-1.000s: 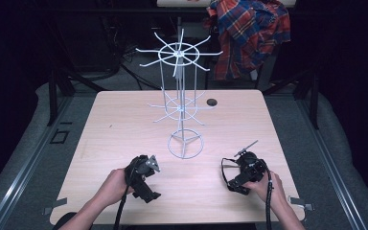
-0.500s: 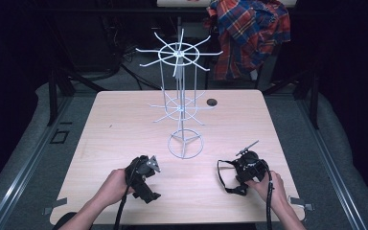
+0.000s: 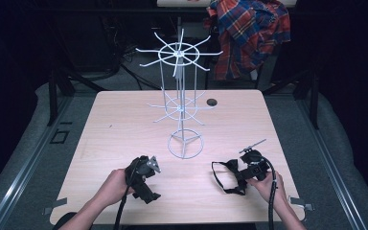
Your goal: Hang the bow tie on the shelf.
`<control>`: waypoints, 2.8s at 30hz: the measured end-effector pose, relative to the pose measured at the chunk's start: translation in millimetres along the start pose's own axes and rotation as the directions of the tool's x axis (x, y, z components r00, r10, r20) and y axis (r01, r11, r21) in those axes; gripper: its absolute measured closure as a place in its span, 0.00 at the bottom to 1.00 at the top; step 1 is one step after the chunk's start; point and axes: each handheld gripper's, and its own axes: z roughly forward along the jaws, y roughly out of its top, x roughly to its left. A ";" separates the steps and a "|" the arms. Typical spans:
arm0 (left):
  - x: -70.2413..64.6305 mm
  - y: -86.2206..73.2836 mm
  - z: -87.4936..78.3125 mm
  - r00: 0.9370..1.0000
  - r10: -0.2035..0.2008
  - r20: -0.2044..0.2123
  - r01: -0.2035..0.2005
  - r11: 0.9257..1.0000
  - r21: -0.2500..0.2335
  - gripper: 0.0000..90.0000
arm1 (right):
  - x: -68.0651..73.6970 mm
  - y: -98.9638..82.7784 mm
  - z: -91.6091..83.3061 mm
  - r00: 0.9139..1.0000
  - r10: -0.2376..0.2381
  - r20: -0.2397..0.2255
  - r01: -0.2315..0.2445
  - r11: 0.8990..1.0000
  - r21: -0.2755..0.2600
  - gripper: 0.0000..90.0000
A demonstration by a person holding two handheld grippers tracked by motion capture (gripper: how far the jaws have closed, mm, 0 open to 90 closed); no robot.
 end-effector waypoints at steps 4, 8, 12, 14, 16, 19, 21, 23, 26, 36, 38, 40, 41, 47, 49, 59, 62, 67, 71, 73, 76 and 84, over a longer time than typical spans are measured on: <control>0.0 0.3 0.3 1.000 0.000 -0.001 0.000 1.000 0.005 0.01 | -0.7 -0.2 -7.9 1.000 0.023 -0.016 -0.024 0.998 -0.058 0.82; -0.5 0.2 0.5 1.000 0.002 -0.003 -0.002 1.000 0.010 0.01 | 1.4 -0.6 -13.5 1.000 0.020 -0.007 -0.021 0.995 -0.098 0.82; -1.0 -0.9 -0.5 1.000 0.003 -0.004 -0.003 1.000 0.008 0.01 | 5.4 0.8 -19.1 1.000 0.009 0.002 -0.008 0.992 -0.128 0.82; -1.2 -2.5 -1.0 1.000 0.000 -0.005 0.000 1.000 0.005 0.01 | 6.0 1.6 -20.8 1.000 0.007 0.005 -0.007 0.990 -0.143 0.82; -1.2 -5.4 -2.1 1.000 -0.007 -0.007 0.007 1.000 0.003 0.01 | 5.8 3.0 -22.8 1.000 0.001 0.019 0.002 0.989 -0.148 0.82; -0.1 -10.8 -5.0 1.000 -0.021 -0.014 0.021 1.000 0.005 0.01 | 5.8 6.4 -25.2 0.999 -0.014 0.030 0.019 0.988 -0.155 0.82; 0.1 -14.0 -6.5 0.999 -0.030 -0.017 0.030 1.000 0.001 0.01 | 6.4 9.3 -26.3 0.999 -0.017 0.027 0.021 0.985 -0.170 0.82; -0.3 -16.8 -7.7 0.999 -0.039 -0.018 0.039 0.999 -0.002 0.01 | 7.5 12.2 -27.6 0.999 -0.028 0.028 0.033 0.982 -0.185 0.82; -0.8 -21.9 -9.8 0.998 -0.050 -0.023 0.050 0.999 -0.001 0.01 | 9.0 16.5 -29.0 0.999 -0.044 0.029 0.049 0.981 -0.188 0.82; -1.9 -39.2 -16.8 0.995 -0.094 -0.037 0.093 0.996 -0.010 0.01 | 3.1 29.3 -38.5 0.999 -0.038 -0.020 0.031 0.965 -0.261 0.82; -2.3 -42.5 -17.6 0.994 -0.103 -0.036 0.103 0.995 -0.006 0.01 | 1.4 32.2 -43.1 0.999 -0.037 -0.031 0.027 0.959 -0.281 0.82; -1.9 -45.9 -18.9 0.993 -0.107 -0.040 0.107 0.994 -0.004 0.01 | 0.9 33.2 -44.7 0.999 -0.036 -0.040 0.022 0.956 -0.294 0.82; -1.7 -47.1 -19.6 0.993 -0.110 -0.045 0.110 0.994 -0.004 0.01 | 0.7 34.4 -46.3 0.999 -0.032 -0.039 0.018 0.952 -0.305 0.82; -2.4 -49.2 -20.5 0.992 -0.119 -0.042 0.119 0.993 -0.007 0.01 | 1.3 39.1 -50.3 0.998 -0.040 -0.056 0.018 0.940 -0.341 0.82; -2.7 -49.9 -20.2 0.991 -0.124 -0.040 0.123 0.992 -0.009 0.01 | 4.3 40.6 -51.9 0.998 -0.050 -0.048 0.030 0.939 -0.341 0.82; -2.1 -48.4 -19.1 0.992 -0.118 -0.040 0.117 0.993 -0.006 0.01 | 11.6 42.5 -61.3 0.996 -0.066 -0.057 0.039 0.920 -0.390 0.82; -2.4 -48.4 -18.9 0.992 -0.120 -0.036 0.119 0.993 -0.005 0.01 | 15.5 43.5 -69.1 0.996 -0.066 -0.064 0.033 0.905 -0.425 0.82; -2.6 -48.2 -18.7 0.992 -0.119 -0.040 0.119 0.993 -0.003 0.01 | 21.5 46.5 -71.6 0.995 -0.080 -0.062 0.045 0.898 -0.438 0.82; -2.7 -48.5 -18.7 0.992 -0.123 -0.040 0.123 0.992 -0.003 0.01 | 24.8 49.9 -74.3 0.993 -0.088 -0.074 0.046 0.891 -0.451 0.82; -2.5 -48.5 -18.5 0.992 -0.122 -0.038 0.122 0.993 -0.004 0.01 | 27.4 51.3 -75.6 0.993 -0.090 -0.076 0.045 0.887 -0.459 0.82; -2.5 -48.6 -18.9 0.992 -0.118 -0.037 0.118 0.993 -0.004 0.01 | 30.6 52.4 -77.6 0.992 -0.095 -0.080 0.047 0.881 -0.471 0.82; -2.5 -48.4 -18.4 0.992 -0.119 -0.036 0.119 0.993 -0.001 0.01 | 32.7 53.2 -83.1 0.991 -0.102 -0.088 0.046 0.870 -0.491 0.82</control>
